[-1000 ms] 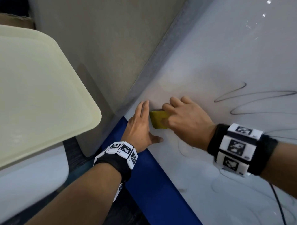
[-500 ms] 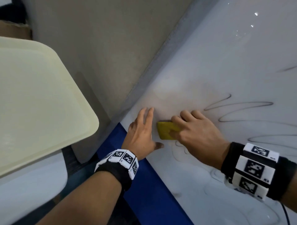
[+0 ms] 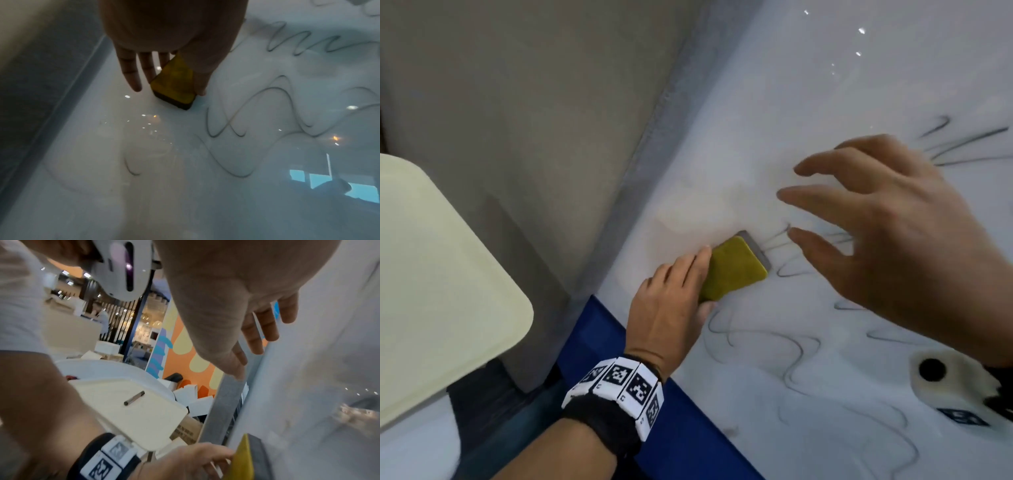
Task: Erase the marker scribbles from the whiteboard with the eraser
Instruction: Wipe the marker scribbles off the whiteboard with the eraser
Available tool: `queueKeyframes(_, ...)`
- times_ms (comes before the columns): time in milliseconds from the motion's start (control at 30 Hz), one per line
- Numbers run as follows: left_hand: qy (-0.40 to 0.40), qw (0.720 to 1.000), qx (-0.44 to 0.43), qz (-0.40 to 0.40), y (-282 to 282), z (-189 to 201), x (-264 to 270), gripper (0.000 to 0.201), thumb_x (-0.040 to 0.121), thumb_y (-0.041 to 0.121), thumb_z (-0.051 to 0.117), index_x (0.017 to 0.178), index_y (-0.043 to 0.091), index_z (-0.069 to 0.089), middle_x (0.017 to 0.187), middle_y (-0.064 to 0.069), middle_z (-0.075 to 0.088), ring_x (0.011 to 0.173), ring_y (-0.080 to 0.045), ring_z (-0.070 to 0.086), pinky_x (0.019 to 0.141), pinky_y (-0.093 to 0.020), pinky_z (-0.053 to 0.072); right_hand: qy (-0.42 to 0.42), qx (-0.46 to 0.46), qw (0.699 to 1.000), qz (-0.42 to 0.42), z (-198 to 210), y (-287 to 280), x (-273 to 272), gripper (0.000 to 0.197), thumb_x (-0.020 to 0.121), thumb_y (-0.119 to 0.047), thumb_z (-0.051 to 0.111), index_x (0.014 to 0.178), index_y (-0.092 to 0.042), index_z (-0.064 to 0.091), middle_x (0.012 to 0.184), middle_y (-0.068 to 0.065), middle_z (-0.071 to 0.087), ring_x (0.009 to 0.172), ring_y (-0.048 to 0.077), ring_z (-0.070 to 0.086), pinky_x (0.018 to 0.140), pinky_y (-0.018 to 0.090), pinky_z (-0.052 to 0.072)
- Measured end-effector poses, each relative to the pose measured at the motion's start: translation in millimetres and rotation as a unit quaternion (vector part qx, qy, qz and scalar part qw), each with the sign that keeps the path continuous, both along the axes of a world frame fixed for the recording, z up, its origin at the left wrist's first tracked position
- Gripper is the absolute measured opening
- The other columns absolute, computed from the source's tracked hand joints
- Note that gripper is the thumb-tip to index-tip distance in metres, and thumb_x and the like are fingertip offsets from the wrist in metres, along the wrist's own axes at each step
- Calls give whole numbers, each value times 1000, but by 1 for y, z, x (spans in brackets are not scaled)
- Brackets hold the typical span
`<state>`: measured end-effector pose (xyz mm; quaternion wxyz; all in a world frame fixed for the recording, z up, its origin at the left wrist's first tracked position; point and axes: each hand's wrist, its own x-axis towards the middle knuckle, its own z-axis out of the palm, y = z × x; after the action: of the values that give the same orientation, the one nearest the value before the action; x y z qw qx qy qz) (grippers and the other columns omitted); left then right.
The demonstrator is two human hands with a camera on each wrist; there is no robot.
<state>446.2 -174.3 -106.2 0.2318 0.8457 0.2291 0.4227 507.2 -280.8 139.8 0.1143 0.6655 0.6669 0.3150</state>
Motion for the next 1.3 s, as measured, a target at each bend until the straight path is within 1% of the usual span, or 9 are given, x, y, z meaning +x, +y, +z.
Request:
queueKeyframes(67, 8, 1000, 9, 10, -2, 2, 1, 93, 72, 42, 79, 148, 17, 33, 115, -3, 59, 89, -23, 61, 67, -38, 56, -65, -15, 998, -8, 17, -17, 2, 35, 87, -17, 71, 122, -12, 69, 132, 16, 61, 121, 40, 51, 101, 54, 40)
queueKeyframes(200, -1, 999, -32, 14, -7, 5, 2, 85, 81, 49, 69, 150, 14, 34, 112, -4, 56, 89, -21, 60, 67, -36, 58, -159, -80, 981, -75, 37, -50, 28, 62, 79, -24, 70, 139, -14, 59, 154, 21, 42, 142, 44, 35, 115, 61, 23)
queueKeyframes(333, -52, 989, -140, -5, -18, 7, 7, 76, 83, 42, 68, 147, 14, 38, 123, -5, 49, 108, -23, 56, 73, -39, 60, -214, -111, 968, -70, 47, -63, 48, 65, 84, -28, 61, 146, -15, 51, 162, 20, 27, 149, 41, 23, 120, 60, 13)
queueKeyframes(433, -72, 974, -214, 14, -32, 13, 12, 74, 83, 36, 72, 146, 11, 42, 123, -6, 49, 110, -23, 53, 78, -39, 57, -216, -107, 968, -62, 46, -61, 50, 63, 83, -26, 63, 144, -14, 53, 161, 20, 29, 148, 42, 25, 117, 62, 17)
queueKeyframes(600, -41, 994, -105, -5, -46, 16, 15, 74, 86, 36, 63, 149, 10, 35, 120, -6, 49, 106, -21, 49, 80, -35, 56, -210, -116, 968, -77, 46, -60, 50, 68, 81, -36, 57, 146, -16, 51, 163, 18, 26, 149, 41, 21, 118, 62, 14)
queueKeyframes(767, -65, 968, -237, 48, -49, 45, 23, 81, 91, 42, 61, 154, 11, 21, 117, -3, 41, 103, -19, 45, 78, -34, 52, -206, -112, 969, -73, 49, -57, 47, 62, 83, -29, 61, 143, -17, 55, 162, 16, 29, 148, 40, 25, 117, 61, 17)
queueKeyframes(967, -28, 997, -67, -8, -78, 42, 20, 86, 85, 40, 65, 154, 12, 22, 111, -4, 45, 94, -18, 48, 75, -34, 56, -201, -109, 972, -61, 51, -59, 45, 68, 76, -32, 72, 140, -16, 58, 160, 17, 33, 147, 39, 29, 118, 59, 17)
queueKeyframes(1133, -83, 969, -216, 82, -52, 76, 31, 83, 90, 40, 59, 156, 14, 17, 113, -5, 40, 99, -22, 45, 77, -39, 54, -202, -117, 971, -61, 60, -60, 45, 66, 75, -32, 74, 138, -18, 60, 159, 17, 36, 145, 37, 31, 115, 60, 23)
queueKeyframes(1300, -44, 996, -77, 0, -93, 62, 22, 75, 91, 44, 49, 154, 12, 24, 111, -6, 48, 95, -20, 49, 77, -37, 56, -203, -104, 972, -49, 67, -65, 46, 65, 74, -30, 74, 136, -16, 62, 157, 18, 38, 144, 38, 32, 113, 61, 26)
